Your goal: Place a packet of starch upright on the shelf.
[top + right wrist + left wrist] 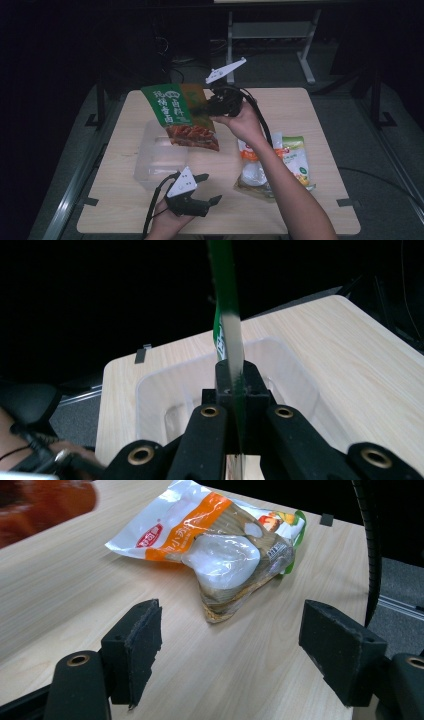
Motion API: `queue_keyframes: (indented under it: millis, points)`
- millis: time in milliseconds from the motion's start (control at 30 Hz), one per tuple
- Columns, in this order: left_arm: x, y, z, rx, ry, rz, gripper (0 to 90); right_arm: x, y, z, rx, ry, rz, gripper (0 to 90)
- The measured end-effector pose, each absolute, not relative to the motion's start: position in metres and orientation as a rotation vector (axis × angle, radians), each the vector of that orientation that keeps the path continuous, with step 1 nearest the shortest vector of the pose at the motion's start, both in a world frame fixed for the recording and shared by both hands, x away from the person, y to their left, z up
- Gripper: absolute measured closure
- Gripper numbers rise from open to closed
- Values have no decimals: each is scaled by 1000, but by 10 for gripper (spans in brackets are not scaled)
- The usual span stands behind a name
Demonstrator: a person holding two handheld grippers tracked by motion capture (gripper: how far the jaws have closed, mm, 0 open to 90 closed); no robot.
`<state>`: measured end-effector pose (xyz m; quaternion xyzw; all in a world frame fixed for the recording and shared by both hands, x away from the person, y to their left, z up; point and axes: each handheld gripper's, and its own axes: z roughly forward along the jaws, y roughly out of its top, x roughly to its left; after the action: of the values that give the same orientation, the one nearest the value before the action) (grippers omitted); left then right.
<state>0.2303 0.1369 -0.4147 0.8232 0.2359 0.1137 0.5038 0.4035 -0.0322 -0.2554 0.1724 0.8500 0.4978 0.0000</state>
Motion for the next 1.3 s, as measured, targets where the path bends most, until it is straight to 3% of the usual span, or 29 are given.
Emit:
queue_keyframes:
  millis: [1300]
  points:
    - [230, 139, -415, 2000, 556, 292, 246, 453, 33, -278, 611, 2677, 1610, 900]
